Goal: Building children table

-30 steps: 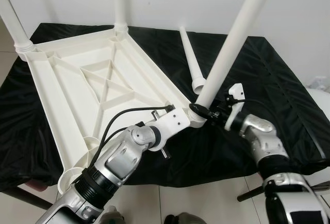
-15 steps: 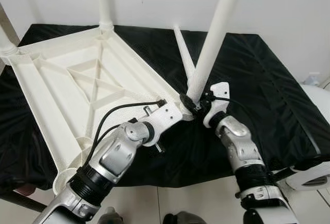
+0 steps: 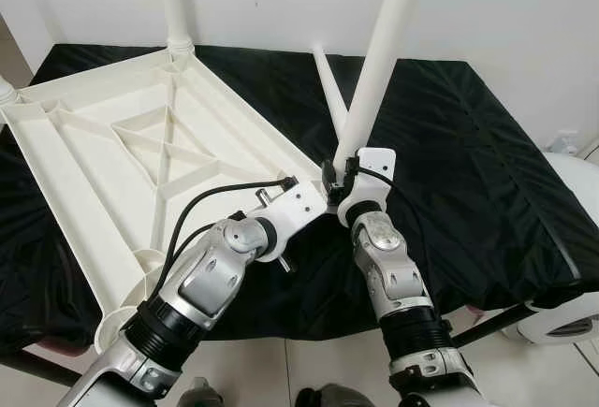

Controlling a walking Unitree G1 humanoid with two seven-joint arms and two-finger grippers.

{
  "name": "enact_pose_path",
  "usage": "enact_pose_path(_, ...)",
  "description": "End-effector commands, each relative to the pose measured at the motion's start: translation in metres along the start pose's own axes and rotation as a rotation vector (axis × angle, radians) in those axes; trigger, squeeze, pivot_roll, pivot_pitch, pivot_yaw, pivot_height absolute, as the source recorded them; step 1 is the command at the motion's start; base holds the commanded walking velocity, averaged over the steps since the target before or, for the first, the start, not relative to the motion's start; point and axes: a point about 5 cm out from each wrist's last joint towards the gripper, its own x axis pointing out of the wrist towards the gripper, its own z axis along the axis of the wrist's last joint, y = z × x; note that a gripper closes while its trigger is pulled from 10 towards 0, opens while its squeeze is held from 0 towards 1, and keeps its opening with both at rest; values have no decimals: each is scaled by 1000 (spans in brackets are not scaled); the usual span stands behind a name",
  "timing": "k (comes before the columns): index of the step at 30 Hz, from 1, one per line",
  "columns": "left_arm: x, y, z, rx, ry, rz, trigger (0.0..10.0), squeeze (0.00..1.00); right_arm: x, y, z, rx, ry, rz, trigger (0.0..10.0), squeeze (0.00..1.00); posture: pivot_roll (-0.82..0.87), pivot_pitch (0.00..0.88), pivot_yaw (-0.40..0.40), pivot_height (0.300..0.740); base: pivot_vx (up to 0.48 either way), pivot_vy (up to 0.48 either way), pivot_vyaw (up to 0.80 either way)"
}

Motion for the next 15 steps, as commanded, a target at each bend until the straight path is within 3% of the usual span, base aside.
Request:
enact_pose_path(1, 4, -23, 20, 51, -93, -118, 10000, 0, 5, -16, 4, -46, 3, -81, 10000, 0, 52, 0, -87, 740, 0, 0, 0)
enact_pose_path(7, 3, -24, 20, 46, -92, -115, 10000, 0, 0, -13, 2, -46, 14, -85, 10000, 0, 56, 0, -92, 740, 0, 0, 0)
enact_pose_path(8, 3, -24, 19, 45, -91, -116, 10000, 0, -1, -13, 2, -47, 13, -85, 10000, 337, 57, 0, -93, 740, 0, 0, 0)
enact_pose_path(9, 3, -24, 19, 45, -91, -116, 10000, 0, -1, -13, 2, -47, 13, -85, 10000, 337, 57, 0, -93, 740, 0, 0, 0)
enact_pose_path(10, 3, -24, 19, 46, -90, -116, 10000, 0, -1, -13, 1, -46, 13, -82, 10000, 1000, 57, 0, -93, 740, 0, 0, 0)
enact_pose_path(15, 4, -25, 19, 46, -91, -115, 10000, 0, -3, -20, 1, -4, 4, -41, 10000, 1000, 54, 0, -94, 740, 0, 0, 0)
